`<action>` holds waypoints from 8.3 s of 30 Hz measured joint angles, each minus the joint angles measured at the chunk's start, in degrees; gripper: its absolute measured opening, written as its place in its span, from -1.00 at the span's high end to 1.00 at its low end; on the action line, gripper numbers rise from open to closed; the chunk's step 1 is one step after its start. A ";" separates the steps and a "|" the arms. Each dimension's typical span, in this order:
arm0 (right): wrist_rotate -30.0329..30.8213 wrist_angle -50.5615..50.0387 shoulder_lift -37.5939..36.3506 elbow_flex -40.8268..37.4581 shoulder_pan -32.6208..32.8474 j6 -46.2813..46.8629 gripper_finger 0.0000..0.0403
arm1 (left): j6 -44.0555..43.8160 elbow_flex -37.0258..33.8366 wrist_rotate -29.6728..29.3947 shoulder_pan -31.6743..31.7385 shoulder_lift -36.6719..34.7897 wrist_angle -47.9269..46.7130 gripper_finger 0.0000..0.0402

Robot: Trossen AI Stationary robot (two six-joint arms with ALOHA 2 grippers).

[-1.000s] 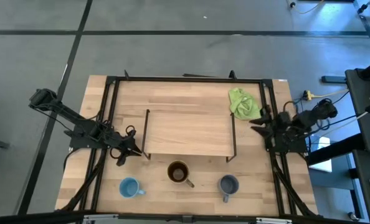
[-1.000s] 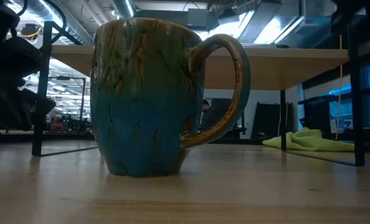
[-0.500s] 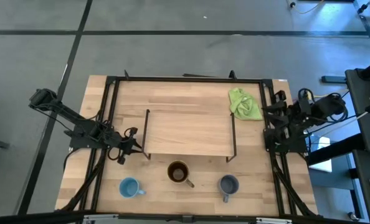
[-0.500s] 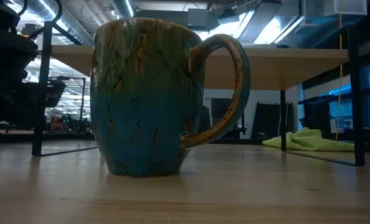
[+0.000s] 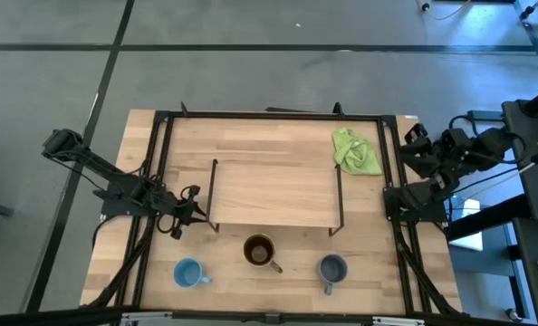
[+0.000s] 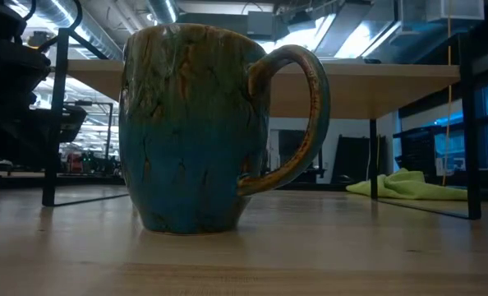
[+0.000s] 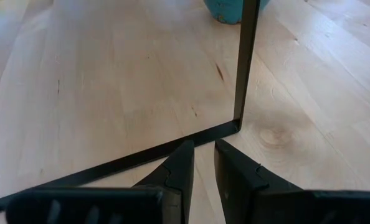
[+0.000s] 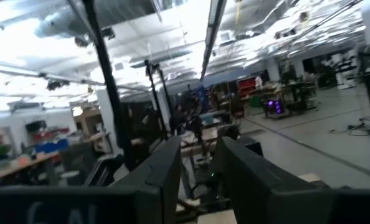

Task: Stack small to large cups/mugs on shelf
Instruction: Put the green mug on the shelf

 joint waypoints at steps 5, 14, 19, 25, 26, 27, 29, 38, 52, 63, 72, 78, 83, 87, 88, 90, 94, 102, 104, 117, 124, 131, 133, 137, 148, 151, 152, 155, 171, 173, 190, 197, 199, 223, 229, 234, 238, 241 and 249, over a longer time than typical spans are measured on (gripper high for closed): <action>-0.09 -1.32 0.46 -2.06 0.00 -1.20 0.43 | -0.02 0.00 0.00 0.00 0.00 -0.02 0.71; -0.43 -5.88 0.75 -2.87 0.00 4.84 0.43 | -0.04 0.00 0.02 0.00 0.00 -0.02 0.71; -0.45 -6.28 0.73 -2.87 0.00 6.30 0.43 | -0.07 0.00 0.04 0.02 0.00 -0.02 0.71; -0.46 -8.52 0.67 -1.93 0.00 6.18 0.43 | -0.09 0.00 0.04 0.02 0.00 -0.02 0.71; -0.47 -10.15 0.68 -2.04 0.00 6.59 0.43 | -0.07 0.00 0.04 0.01 0.00 -0.02 0.71; -0.45 -11.20 0.68 -2.11 0.00 7.53 0.43 | -0.08 0.00 0.05 0.01 0.00 -0.02 0.71; -0.39 -11.07 0.83 -2.07 0.00 9.25 0.43 | -0.07 0.00 0.07 0.00 0.00 -0.02 0.71; -0.43 -9.81 1.45 -2.04 0.00 4.47 0.43 | -0.09 0.00 0.07 0.01 0.00 -0.03 0.71; 1.99 -7.49 1.45 -2.04 0.01 8.62 0.43 | -0.07 0.00 0.04 0.00 0.00 -0.04 0.71; 7.11 -5.95 1.54 -2.04 0.00 15.06 0.43 | -0.07 0.00 0.11 0.00 -0.02 -0.04 0.71; 7.13 -5.30 1.96 -2.04 0.00 17.82 0.43 | -0.19 -0.02 -2.57 0.00 0.04 3.56 0.71; 7.17 -4.34 2.78 -2.04 0.00 16.88 0.43 | 1.57 0.02 -6.88 0.02 -0.62 14.92 0.71; 7.18 -2.74 3.43 -2.03 0.00 16.35 0.43 | 1.60 0.00 -6.91 0.02 -0.56 16.15 0.71; 7.18 -2.22 3.57 -2.02 0.00 16.55 0.43 | -6.84 0.13 -5.29 0.04 -0.37 21.52 0.71; 7.16 -1.88 3.59 -2.04 0.00 16.79 0.43 | -12.85 0.12 -3.58 0.05 -0.29 24.33 0.71; 7.18 -0.55 3.86 -2.03 0.00 18.05 0.43 | -24.25 0.11 -0.36 0.02 -0.31 32.04 0.71; 7.10 2.67 4.33 -2.02 0.00 17.93 0.43 | -33.76 0.33 -0.49 -0.01 -0.44 43.85 0.71; 7.13 4.28 4.20 -2.03 0.00 17.97 0.43 | -24.31 0.31 -8.38 0.12 -0.46 43.23 0.71; 7.11 4.28 3.97 -2.02 0.00 17.95 0.43 | -27.28 0.32 -8.00 0.07 -0.47 36.44 0.71; 2.03 -1.14 1.80 -1.98 0.02 11.04 0.43 | -35.10 0.32 -3.58 0.13 -0.48 17.11 0.71; 10.68 -10.62 2.38 -2.07 -0.02 11.86 0.43 | -40.30 3.62 17.88 0.27 -4.60 12.87 0.71; 8.71 -3.30 13.49 5.92 -1.60 -5.62 0.43 | -33.74 20.64 13.31 7.08 -11.84 -15.25 0.71; 8.76 -11.28 20.15 11.55 -2.59 -5.21 0.43 | -27.09 27.87 6.23 9.42 -12.77 -16.88 0.71; 5.14 -30.61 32.86 22.55 -4.81 3.76 0.43 | -21.64 38.82 1.81 12.22 -12.29 -15.98 0.71; -13.76 -27.42 62.06 46.67 -6.08 9.06 0.43 | -22.87 42.69 13.77 12.26 -9.05 -15.89 0.71; -13.83 -22.14 68.39 51.74 -6.08 9.20 0.43 | -19.30 42.69 14.12 12.26 -8.66 -17.27 0.71; -14.22 -21.23 70.25 53.43 -6.08 9.54 0.43 | -17.59 42.69 14.35 12.26 -8.70 -18.55 0.71; -15.44 -23.89 74.60 58.42 -6.08 10.21 0.43 | -15.77 42.69 14.46 12.25 -8.66 -24.57 0.71; -45.13 -36.62 90.64 66.11 -7.28 26.49 0.43 | -18.02 42.66 22.61 12.24 -7.37 -39.94 0.71; -54.67 -38.25 92.29 66.06 -7.50 26.94 0.43 | -19.40 42.66 23.44 12.24 -6.37 -40.50 0.71; -41.59 -17.89 94.14 66.19 -6.32 -7.48 0.43 | -20.98 42.66 23.06 10.79 1.79 -42.18 0.72; -26.01 -28.71 94.40 70.20 -7.87 -13.60 0.43 | -19.23 42.65 20.59 7.59 1.81 -52.51 0.82; -24.78 -40.00 95.00 75.41 -7.89 -9.50 0.43 | -19.23 42.66 20.58 6.59 1.68 -55.04 0.85; -44.25 -59.16 110.78 88.44 -1.76 2.72 0.43 | -16.68 42.66 19.43 3.85 1.36 -61.27 0.95; -43.94 -45.82 110.13 88.49 -1.76 3.02 0.43 | -16.65 42.66 17.65 3.85 1.53 -61.11 0.99; -43.92 -35.54 110.23 88.49 -1.79 7.60 0.43 | -16.68 42.66 16.14 3.85 1.53 -61.09 0.95; -45.20 -32.23 110.27 88.49 -2.41 6.83 0.43 | -17.41 42.66 15.91 3.85 1.53 -61.10 0.95; -45.87 -33.09 110.34 88.47 -3.22 9.05 0.43 | -18.56 42.66 15.93 3.85 1.53 -61.11 0.98; -56.81 -35.07 110.36 88.20 -3.29 22.94 0.43 | -20.94 42.66 15.96 3.85 1.53 -61.09 0.95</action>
